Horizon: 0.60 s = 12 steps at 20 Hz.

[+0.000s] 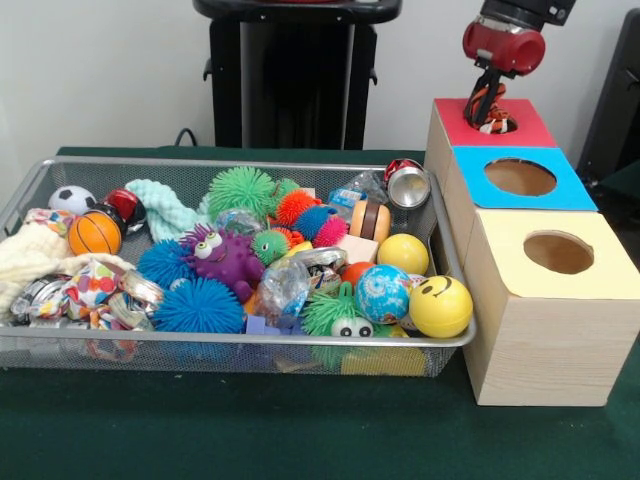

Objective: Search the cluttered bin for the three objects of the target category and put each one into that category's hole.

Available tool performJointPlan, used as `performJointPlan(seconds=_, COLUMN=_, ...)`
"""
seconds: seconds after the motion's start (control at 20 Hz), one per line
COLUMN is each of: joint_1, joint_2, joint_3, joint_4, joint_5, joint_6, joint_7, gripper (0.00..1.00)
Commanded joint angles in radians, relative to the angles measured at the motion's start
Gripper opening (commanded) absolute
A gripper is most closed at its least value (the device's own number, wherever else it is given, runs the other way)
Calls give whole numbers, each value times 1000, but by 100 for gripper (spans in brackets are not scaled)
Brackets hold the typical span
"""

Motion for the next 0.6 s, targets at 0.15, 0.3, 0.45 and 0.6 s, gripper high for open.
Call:
performJointPlan(seconds=0.15, joint_1=-14, joint_2=135, joint_3=160, joint_4=-21, joint_5=53, joint_6=-23, joint_7=233, gripper=100)
performJointPlan(seconds=0.3, joint_1=-17, joint_2=125, joint_3=160, joint_4=-13, joint_5=60, joint_6=-23, joint_7=238, gripper=100)
performJointPlan(seconds=0.45, joint_1=-40, joint_2=108, joint_3=180, joint_4=1, joint_5=56, joint_6=-39, joint_7=239, gripper=100)
performJointPlan(seconds=0.6, joint_1=-70, joint_2=98, joint_3=213, joint_4=15, joint_5=35, joint_6=-83, joint_7=258, gripper=100)
